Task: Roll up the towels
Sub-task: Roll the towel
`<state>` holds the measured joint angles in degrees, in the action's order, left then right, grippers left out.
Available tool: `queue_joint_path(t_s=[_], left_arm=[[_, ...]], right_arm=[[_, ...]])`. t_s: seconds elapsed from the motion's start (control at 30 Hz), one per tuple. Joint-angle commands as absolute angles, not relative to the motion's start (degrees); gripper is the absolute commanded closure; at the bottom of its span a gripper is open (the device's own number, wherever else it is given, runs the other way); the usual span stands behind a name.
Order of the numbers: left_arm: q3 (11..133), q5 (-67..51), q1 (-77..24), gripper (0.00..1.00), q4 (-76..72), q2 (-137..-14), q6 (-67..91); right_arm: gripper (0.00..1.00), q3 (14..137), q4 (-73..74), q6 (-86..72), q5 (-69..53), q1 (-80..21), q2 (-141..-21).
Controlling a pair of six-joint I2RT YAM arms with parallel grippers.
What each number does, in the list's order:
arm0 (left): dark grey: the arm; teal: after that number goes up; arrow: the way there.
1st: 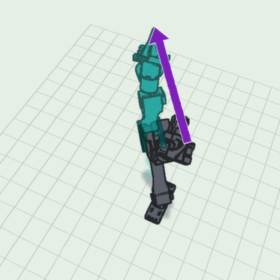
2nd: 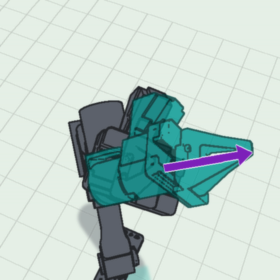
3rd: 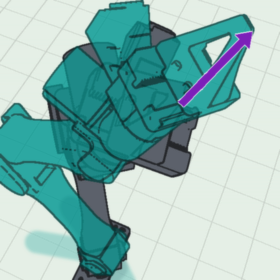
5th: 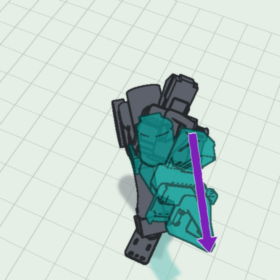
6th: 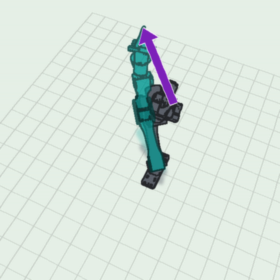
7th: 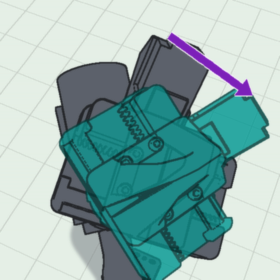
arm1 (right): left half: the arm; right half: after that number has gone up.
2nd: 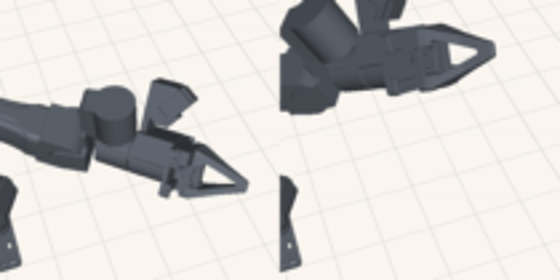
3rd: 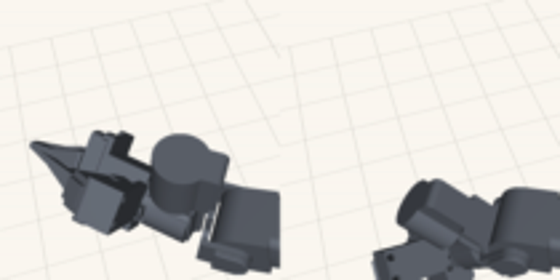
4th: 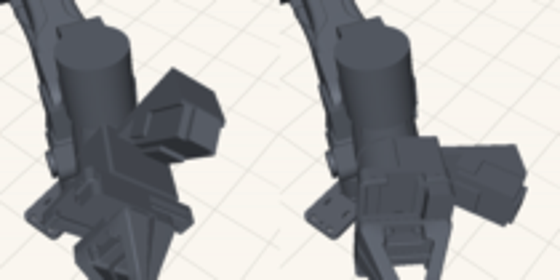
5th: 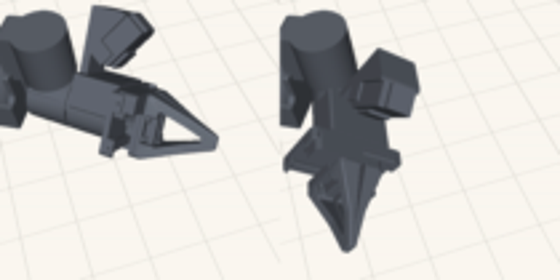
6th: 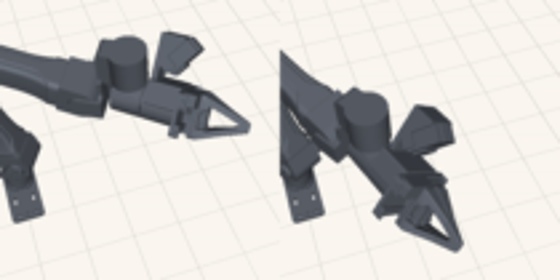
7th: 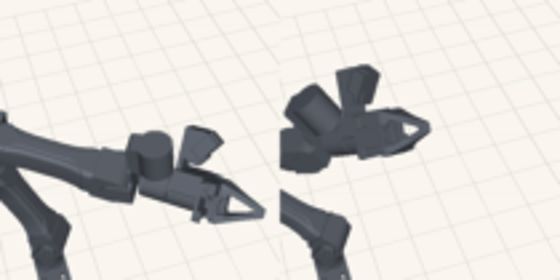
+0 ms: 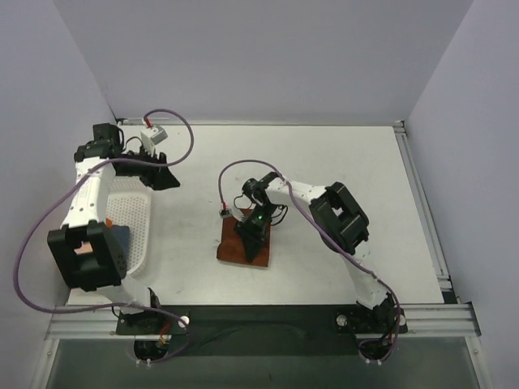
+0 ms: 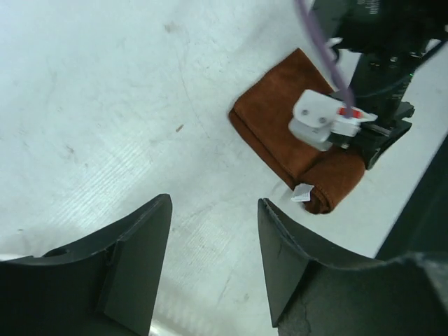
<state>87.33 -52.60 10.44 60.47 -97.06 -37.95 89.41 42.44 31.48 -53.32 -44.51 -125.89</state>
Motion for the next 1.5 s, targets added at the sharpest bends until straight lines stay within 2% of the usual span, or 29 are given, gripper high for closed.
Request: queue_joint_path(t_s=[0.0, 0.13, 0.27, 0.3, 0.37, 0.5, 0.73, 0.87, 1.0, 1.03, 1.13, 1.17, 1.23, 1.27, 1.33, 1.37, 1.47], left_arm=[[76.1, -49.5, 7.8, 0.37, 45.8, -81.9, -35.7], [63.5, -37.7, -2.0, 0.35, 42.3, -69.6, -41.2], [51.5, -31.1, -18.5, 0.22, 38.6, -59.3, -46.2], [48.6, -29.5, -21.4, 0.21, 38.3, -57.6, -48.1], [46.8, -24.7, -30.2, 0.2, 38.1, -57.2, -49.5], [44.4, -21.6, -38.6, 0.19, 33.6, -60.0, -49.1], [41.0, -14.9, -48.8, 0.18, 21.2, -67.8, -48.9], [40.3, -14.7, -51.4, 0.2, 16.7, -72.2, -48.4], [39.0, -12.4, -54.0, 0.3, 15.9, -76.4, -46.9], [38.9, -12.0, -54.7, 0.38, 16.7, -76.5, -46.6], [38.3, -13.7, -55.7, 0.52, 20.6, -76.8, -43.8], [38.4, -14.1, -55.7, 0.6, 22.0, -77.1, -43.2], [38.8, -14.1, -55.7, 0.66, 24.6, -78.9, -41.4], [39.1, -14.1, -55.6, 0.72, 26.0, -79.7, -40.1], [40.7, -15.7, -55.4, 0.76, 27.5, -81.8, -39.2], [41.2, -16.6, -55.4, 0.77, 28.2, -82.4, -38.9], [43.5, -20.6, -55.2, 0.8, 33.0, -85.9, -37.4]], right_arm=[[1.0, 90.6, 54.9, 32.6, -56.8, -43.9, -135.1], [1.0, 93.3, 57.7, 33.2, -59.2, -42.5, -138.4], [1.0, 97.1, 61.8, 33.8, -62.1, -41.5, -143.0], [1.0, 97.7, 62.4, 33.7, -62.5, -40.9, -143.9], [1.0, 100.1, 64.8, 34.4, -64.2, -40.5, -146.6], [1.0, 102.5, 67.2, 35.6, -65.0, -40.2, -148.6], [1.0, 104.4, 67.7, 34.1, -64.3, -39.9, -150.6], [1.0, 105.4, 68.0, 33.7, -64.1, -39.6, -151.6], [1.0, 106.1, 67.9, 33.0, -63.7, -39.1, -151.7], [1.0, 106.3, 67.8, 32.0, -63.7, -38.9, -151.6], [1.0, 107.8, 67.7, 29.8, -64.1, -36.9, -151.6], [0.98, 108.2, 67.8, 28.8, -64.2, -36.4, -151.1], [0.94, 109.1, 67.7, 27.6, -64.0, -34.8, -149.8], [0.88, 109.2, 67.8, 26.4, -63.9, -34.4, -149.1], [0.78, 109.5, 67.9, 25.1, -63.8, -33.3, -146.6], [0.67, 109.7, 68.1, 24.7, -63.6, -33.0, -145.5], [0.57, 111.3, 68.0, 23.6, -60.7, -30.9, -140.3]])
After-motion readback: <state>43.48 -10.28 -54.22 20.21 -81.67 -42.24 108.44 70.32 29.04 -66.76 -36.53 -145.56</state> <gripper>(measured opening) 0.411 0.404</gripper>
